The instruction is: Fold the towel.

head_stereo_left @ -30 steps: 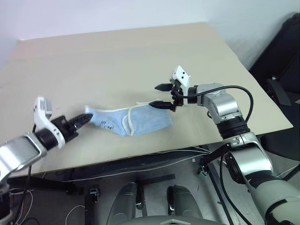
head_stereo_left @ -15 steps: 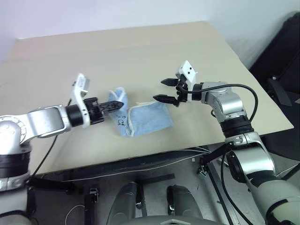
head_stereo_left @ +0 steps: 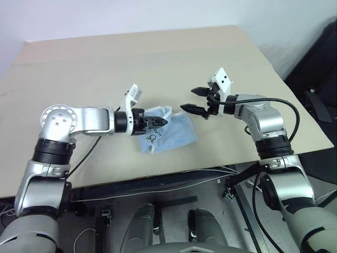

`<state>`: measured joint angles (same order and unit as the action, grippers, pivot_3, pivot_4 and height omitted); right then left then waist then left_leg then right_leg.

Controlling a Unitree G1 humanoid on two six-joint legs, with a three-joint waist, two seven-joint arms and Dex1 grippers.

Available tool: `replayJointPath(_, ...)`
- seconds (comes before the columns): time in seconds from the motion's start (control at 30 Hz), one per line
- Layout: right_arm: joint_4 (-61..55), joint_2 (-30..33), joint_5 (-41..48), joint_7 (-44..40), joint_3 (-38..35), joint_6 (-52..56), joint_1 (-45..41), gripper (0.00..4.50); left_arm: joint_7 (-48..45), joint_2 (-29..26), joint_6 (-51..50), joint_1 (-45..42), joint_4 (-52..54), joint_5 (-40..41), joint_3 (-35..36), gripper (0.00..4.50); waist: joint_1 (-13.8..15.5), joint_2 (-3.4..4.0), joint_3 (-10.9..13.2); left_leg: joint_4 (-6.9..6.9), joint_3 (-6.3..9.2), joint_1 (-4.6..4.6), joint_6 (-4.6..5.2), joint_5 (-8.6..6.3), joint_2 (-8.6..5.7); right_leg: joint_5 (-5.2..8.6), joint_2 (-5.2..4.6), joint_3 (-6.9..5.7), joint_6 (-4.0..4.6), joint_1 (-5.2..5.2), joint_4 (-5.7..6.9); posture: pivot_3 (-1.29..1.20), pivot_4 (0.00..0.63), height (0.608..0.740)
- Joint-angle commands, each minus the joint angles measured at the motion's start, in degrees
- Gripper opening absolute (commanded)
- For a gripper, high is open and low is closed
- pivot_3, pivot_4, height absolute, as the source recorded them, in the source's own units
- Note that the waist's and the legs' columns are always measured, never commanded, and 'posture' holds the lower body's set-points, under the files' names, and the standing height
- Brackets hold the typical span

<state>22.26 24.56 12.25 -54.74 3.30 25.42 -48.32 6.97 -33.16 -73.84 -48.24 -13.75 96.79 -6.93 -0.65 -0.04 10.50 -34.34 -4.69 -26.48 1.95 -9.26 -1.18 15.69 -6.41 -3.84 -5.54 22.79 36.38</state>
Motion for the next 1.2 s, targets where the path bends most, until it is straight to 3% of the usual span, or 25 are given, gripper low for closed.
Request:
replayJointPath(0.03, -3.3, 0.4, 1.3, 1.0, -1.5, 0.3, -0.1, 4.50, -4.8, 3.3, -2.0, -2.5, -0.2, -5.4, -0.3, 0.04, -0.1, -0.01, 0.0, -0.01, 0.00, -0.01, 0.00, 0.00, 0.00, -0.01, 0.00, 0.00, -0.01, 0.00, 0.00, 0.00, 0.150, 0.735)
replayJointPath(0.5, -6.2, 1.1, 1.8, 3.0, -2.1, 2.1, 2.3, 4.50, -17.8, 13.3, -1.1, -2.6, -1.3, -30.2, -1.9, 0.04, -0.1, -0.02, 0.0, -0.05, 0.01, 0.01, 0.01, 0.01, 0.02, -0.01, 0.00, 0.00, -0.02, -0.01, 0.03, 0.00, 0.150, 0.735)
replayJointPath(0.63, -6.9, 1.4, 1.8, 3.3, -2.1, 2.4, 3.0, 4.50, -20.8, 14.8, -0.3, -2.3, -1.4, -35.1, -0.6, 0.92, 0.0, -0.02, 0.0, -0.05, 0.01, 0.00, 0.01, 0.01, 0.02, -0.01, -0.02, 0.02, -0.02, -0.01, 0.03, 0.00, 0.150, 0.735)
replayJointPath(1.0, -6.6, 1.5, 2.9, 4.2, -3.0, 3.0, 2.5, 4.50, -24.4, 16.0, -5.8, -3.0, 1.9, -35.8, 8.4, 4.47, -0.1, -0.02, 0.0, -0.08, 0.03, 0.01, 0.02, 0.01, 0.02, -0.02, -0.02, 0.02, -0.03, -0.01, 0.06, 0.00, 0.150, 0.735)
replayJointPath(1.2, -5.9, 1.0, 3.6, 4.7, -3.4, 2.9, 1.9, 4.50, -24.5, 16.6, -6.9, -3.5, 3.4, -36.5, 11.5, 4.47, 0.0, -0.02, 0.0, -0.31, 0.04, -0.01, 0.04, 0.00, 0.03, -0.02, -0.01, 0.00, -0.03, -0.02, 0.23, 0.00, 0.150, 0.735)
